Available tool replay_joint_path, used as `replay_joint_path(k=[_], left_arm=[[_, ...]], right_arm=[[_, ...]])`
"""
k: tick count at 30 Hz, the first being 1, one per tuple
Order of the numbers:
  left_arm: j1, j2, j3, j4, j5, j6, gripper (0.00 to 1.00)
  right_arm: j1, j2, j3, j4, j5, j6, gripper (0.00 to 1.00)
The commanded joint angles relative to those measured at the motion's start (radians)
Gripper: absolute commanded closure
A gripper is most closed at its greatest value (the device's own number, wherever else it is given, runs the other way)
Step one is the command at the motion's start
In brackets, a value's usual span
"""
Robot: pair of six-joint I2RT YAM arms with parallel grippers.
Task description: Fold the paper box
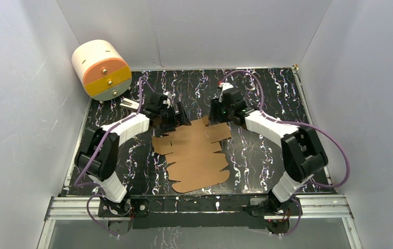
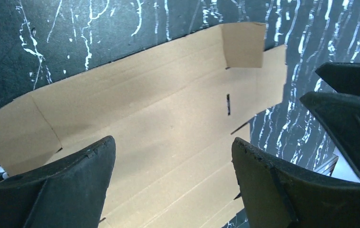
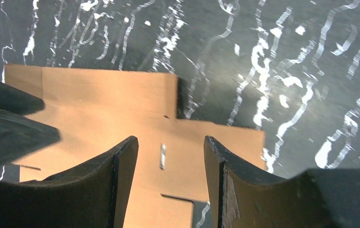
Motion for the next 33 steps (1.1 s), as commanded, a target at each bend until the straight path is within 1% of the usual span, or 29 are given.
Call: replay_joint_path(k=[1, 3, 4, 11, 14, 19, 24, 28, 31, 33], left_arm=[[-0.008, -0.096, -0.026, -0.035, 0.015, 0.022, 0.11], [-0.016, -0.111, -0.042, -0.034, 0.033, 0.016, 0.11], [-0.030, -0.118, -0.054, -0.031, 0.055, 0.011, 0.11], [-0.088, -0.098, -0.092, 0.000, 0.063, -0.001, 0.12], [-0.096, -0.080, -0.099, 0.012, 0.065, -0.005, 0.12], [-0.099, -0.053, -0.108, 0.027, 0.065, -0.012, 0.12], [-0.099, -0.032, -0.121, 0.041, 0.064, -0.018, 0.13], [-0.099, -0.019, -0.136, 0.051, 0.064, -0.022, 0.13], [-0.099, -0.008, -0.144, 0.058, 0.062, -0.024, 0.13], [-0.100, -0.002, -0.149, 0.065, 0.063, -0.026, 0.13]], right_arm=[[-0.090, -0.112, -0.101, 0.035, -0.125, -0.022, 0.37], [-0.134, -0.140, -0.150, 0.054, -0.205, -0.023, 0.37], [-0.177, -0.159, -0.208, 0.086, -0.273, -0.022, 0.36], [-0.292, -0.162, -0.325, 0.172, -0.401, -0.023, 0.36], [-0.332, -0.137, -0.340, 0.187, -0.438, -0.025, 0.37], [-0.353, -0.082, -0.347, 0.218, -0.510, -0.024, 0.39], [-0.354, -0.036, -0.364, 0.259, -0.535, -0.002, 0.42], [-0.355, -0.007, -0.366, 0.275, -0.567, 0.003, 0.48], [-0.355, 0.002, -0.363, 0.279, -0.594, 0.003, 0.56], [-0.354, -0.002, -0.358, 0.274, -0.617, 0.005, 0.63]])
